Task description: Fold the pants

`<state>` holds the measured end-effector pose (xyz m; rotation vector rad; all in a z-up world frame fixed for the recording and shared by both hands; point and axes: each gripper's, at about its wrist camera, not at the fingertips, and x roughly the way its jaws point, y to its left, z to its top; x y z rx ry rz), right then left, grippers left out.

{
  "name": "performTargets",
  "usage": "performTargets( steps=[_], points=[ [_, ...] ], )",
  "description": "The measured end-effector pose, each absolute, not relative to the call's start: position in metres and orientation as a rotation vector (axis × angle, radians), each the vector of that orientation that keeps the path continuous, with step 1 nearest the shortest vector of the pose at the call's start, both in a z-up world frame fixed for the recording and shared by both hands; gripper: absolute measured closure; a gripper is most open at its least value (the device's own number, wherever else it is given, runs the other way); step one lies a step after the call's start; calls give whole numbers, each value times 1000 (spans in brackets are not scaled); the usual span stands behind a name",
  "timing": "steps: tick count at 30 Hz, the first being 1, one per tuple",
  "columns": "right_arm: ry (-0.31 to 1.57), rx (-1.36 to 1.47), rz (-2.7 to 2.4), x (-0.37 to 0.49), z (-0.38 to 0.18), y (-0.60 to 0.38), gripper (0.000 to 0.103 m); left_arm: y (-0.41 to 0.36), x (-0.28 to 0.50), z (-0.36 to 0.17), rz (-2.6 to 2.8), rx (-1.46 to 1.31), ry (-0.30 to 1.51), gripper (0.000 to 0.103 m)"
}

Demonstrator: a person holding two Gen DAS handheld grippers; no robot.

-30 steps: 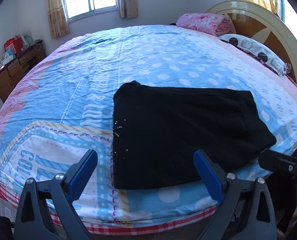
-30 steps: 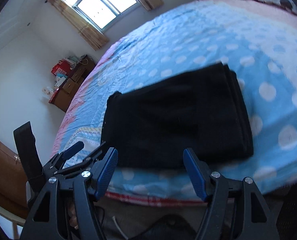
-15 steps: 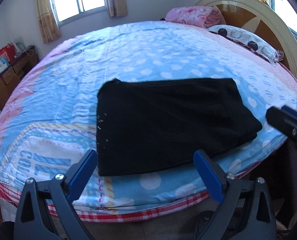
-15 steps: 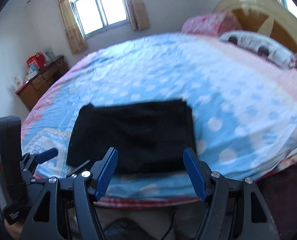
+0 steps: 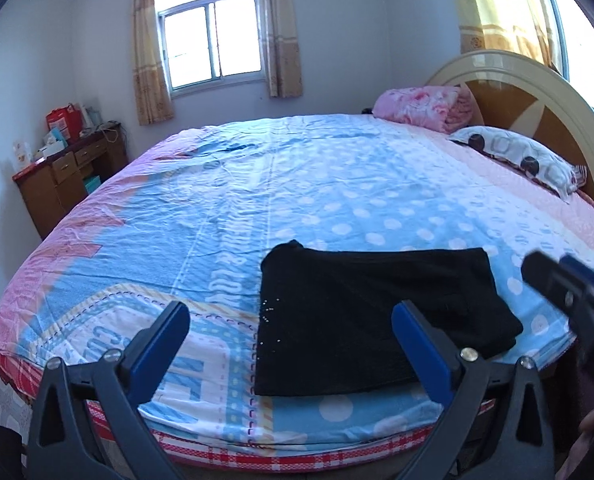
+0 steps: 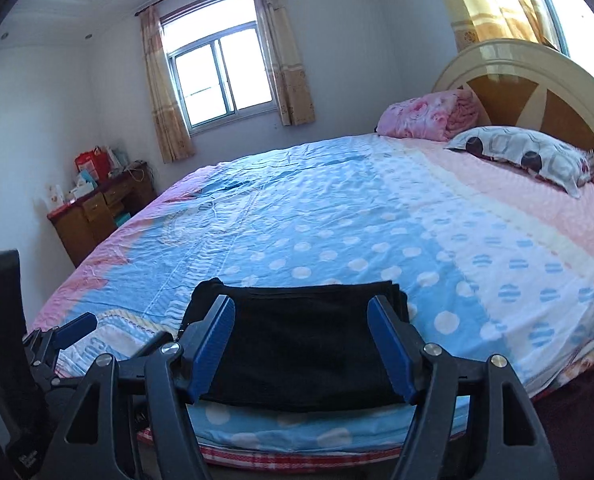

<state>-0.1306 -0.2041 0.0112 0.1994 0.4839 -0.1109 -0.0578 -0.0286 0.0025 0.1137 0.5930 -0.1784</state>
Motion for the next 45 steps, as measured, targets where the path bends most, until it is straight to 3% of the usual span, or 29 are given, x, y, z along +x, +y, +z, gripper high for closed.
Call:
performTargets(
  steps=[45],
  points=[
    [488,193,-103,-142,-1,-196,32,-29,-72,2,-151,145,563,0]
  ],
)
